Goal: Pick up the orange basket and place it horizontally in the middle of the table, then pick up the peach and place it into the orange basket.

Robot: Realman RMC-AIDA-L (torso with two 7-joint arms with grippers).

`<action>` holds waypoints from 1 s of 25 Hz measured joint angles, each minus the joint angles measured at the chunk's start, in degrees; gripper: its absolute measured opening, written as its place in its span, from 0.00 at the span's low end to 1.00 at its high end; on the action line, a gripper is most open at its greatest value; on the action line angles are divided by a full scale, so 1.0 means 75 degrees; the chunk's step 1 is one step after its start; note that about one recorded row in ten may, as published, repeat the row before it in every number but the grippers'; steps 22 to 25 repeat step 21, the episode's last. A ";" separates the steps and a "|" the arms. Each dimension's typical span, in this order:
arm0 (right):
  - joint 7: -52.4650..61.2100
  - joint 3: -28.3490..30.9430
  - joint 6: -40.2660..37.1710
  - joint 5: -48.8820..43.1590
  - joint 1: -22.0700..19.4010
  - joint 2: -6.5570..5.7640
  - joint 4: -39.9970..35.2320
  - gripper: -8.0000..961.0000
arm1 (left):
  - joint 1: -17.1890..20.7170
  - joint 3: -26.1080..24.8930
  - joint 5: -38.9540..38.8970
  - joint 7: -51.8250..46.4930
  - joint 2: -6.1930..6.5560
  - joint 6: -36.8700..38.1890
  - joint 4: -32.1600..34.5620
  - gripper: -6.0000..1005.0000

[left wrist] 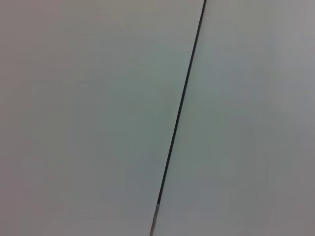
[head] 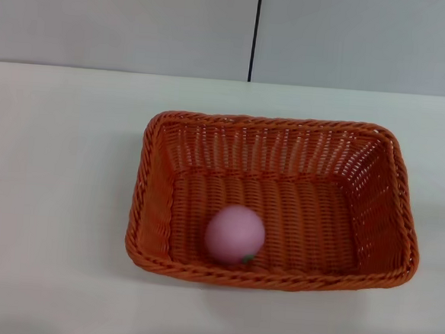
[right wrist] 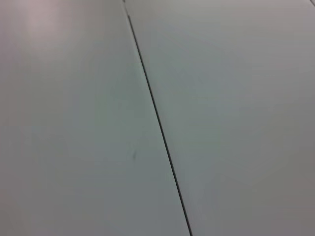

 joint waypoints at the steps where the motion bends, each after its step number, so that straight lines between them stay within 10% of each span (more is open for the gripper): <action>1: -0.0132 0.0015 -0.0145 0.0002 -0.0001 0.0008 0.0132 0.61 | 0.0010 -0.0003 -0.0012 0.0001 -0.0003 -0.0006 0.0027 0.81; 25: 0.0283 -0.0136 0.0429 -0.0736 0.0129 -0.0099 0.0671 0.60 | 0.0131 0.0026 -0.0644 0.0010 0.0011 -0.0251 0.0532 0.81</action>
